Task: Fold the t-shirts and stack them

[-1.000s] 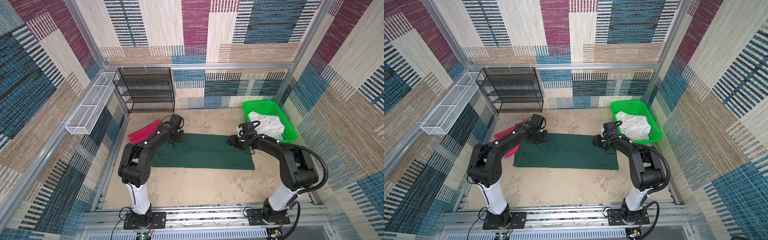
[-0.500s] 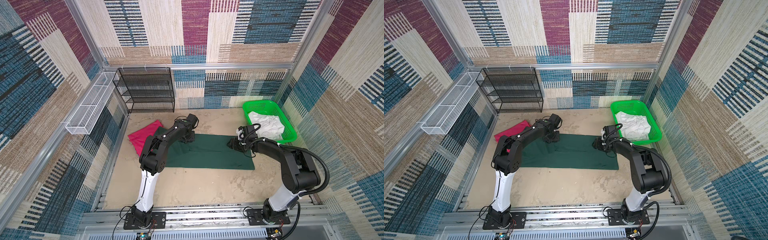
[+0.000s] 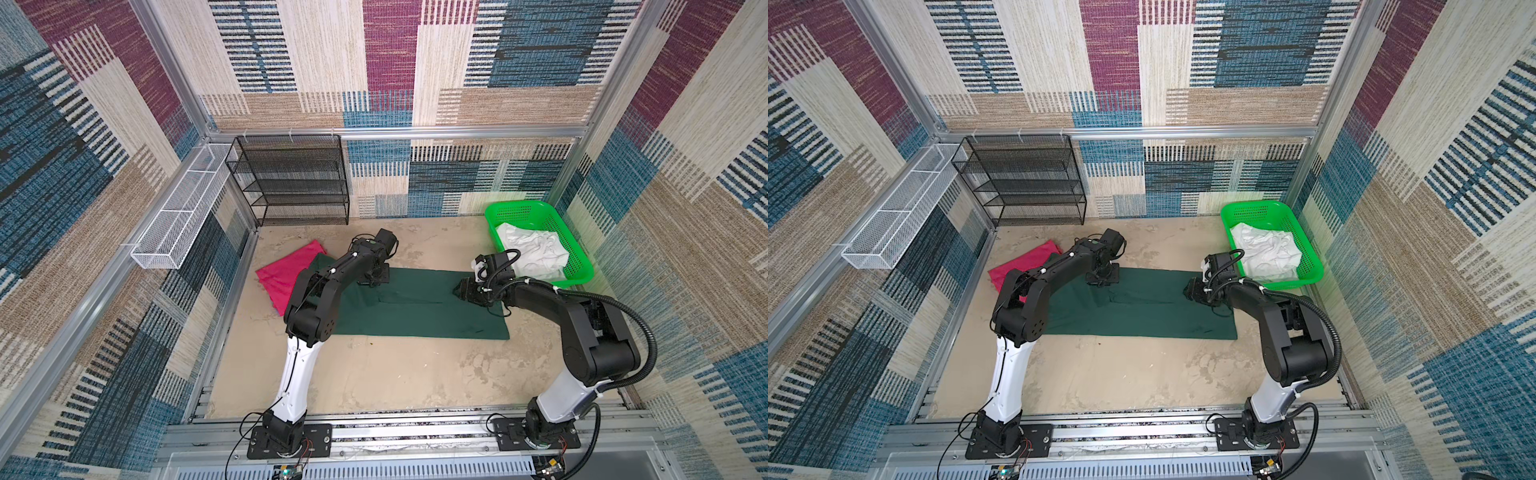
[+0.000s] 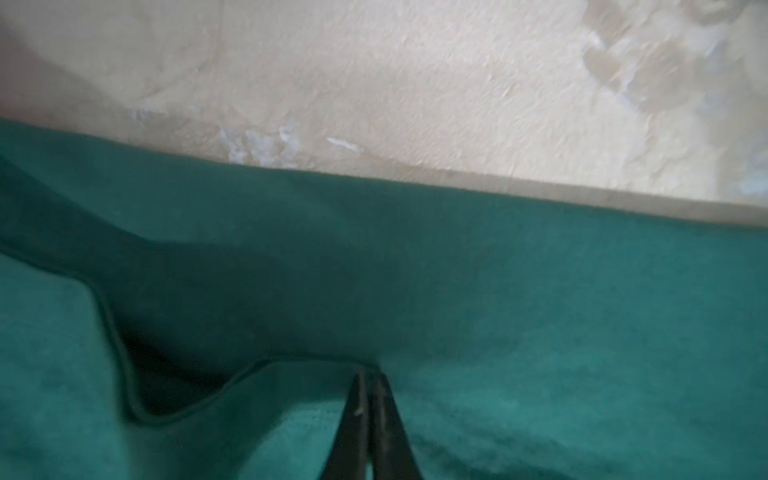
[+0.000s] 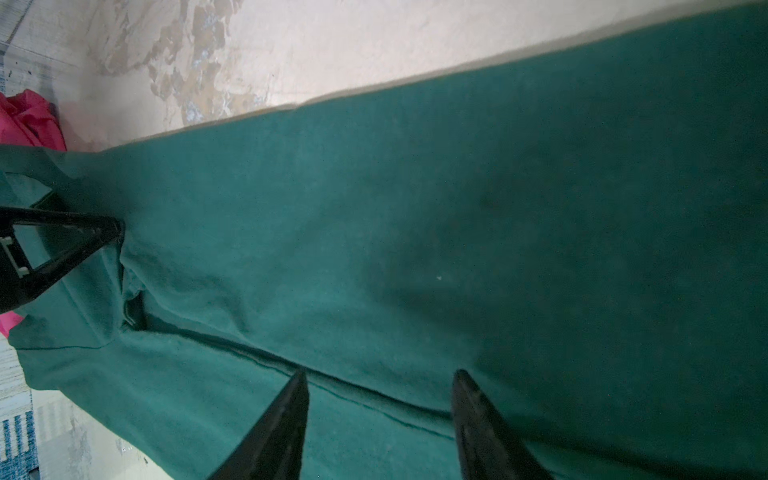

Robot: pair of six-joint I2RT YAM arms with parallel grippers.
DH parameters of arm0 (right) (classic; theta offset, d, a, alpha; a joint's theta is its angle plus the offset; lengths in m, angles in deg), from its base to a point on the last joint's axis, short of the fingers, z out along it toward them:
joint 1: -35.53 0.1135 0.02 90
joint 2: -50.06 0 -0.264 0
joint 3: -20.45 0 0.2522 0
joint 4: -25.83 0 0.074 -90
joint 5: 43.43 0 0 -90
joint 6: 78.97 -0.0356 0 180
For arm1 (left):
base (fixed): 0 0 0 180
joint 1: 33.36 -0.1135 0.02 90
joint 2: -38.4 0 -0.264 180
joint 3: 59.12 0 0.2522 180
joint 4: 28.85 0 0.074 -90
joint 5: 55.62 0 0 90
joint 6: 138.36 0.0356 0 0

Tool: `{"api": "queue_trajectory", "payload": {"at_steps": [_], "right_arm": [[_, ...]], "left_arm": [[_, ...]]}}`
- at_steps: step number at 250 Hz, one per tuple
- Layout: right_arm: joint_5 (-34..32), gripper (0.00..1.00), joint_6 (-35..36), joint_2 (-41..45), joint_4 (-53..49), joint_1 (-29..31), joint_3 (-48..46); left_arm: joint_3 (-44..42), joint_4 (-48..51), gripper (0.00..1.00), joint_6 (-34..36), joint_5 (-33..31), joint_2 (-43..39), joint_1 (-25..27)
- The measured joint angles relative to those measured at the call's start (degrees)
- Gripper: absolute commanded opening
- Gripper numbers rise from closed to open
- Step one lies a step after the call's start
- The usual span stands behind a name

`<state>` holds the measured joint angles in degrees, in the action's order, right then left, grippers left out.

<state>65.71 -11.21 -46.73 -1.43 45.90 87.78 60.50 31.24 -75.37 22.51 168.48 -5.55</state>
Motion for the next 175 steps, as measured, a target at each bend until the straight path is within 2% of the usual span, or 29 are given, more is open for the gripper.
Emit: {"api": "queue_trajectory", "payload": {"at_steps": [88, 99, 130, 151, 175], "right_arm": [[0.87, 0.57, 0.00, -0.24, 0.35, 0.00, -1.18], [0.87, 0.57, 0.00, -0.24, 0.35, 0.00, -1.31], [0.92, 0.57, -0.02, -0.22, 0.35, 0.00, -1.33], [0.94, 0.57, -0.02, -0.15, 0.33, 0.00, -1.33], [0.85, 0.57, -0.02, -0.15, 0.17, 0.00, -1.18]], "left_arm": [[-3.63, -2.03, 0.00, 0.90, 0.90, -6.32, 0.83], [-3.74, -2.40, 0.06, 1.44, 2.34, -6.54, 0.87], [-3.04, -2.99, 0.10, 2.19, 4.07, -5.86, 1.07], [-2.93, -3.30, 0.25, 3.02, 6.38, -5.64, 1.07], [-3.82, -4.09, 0.35, 3.52, 6.47, -6.80, 1.07]]}}
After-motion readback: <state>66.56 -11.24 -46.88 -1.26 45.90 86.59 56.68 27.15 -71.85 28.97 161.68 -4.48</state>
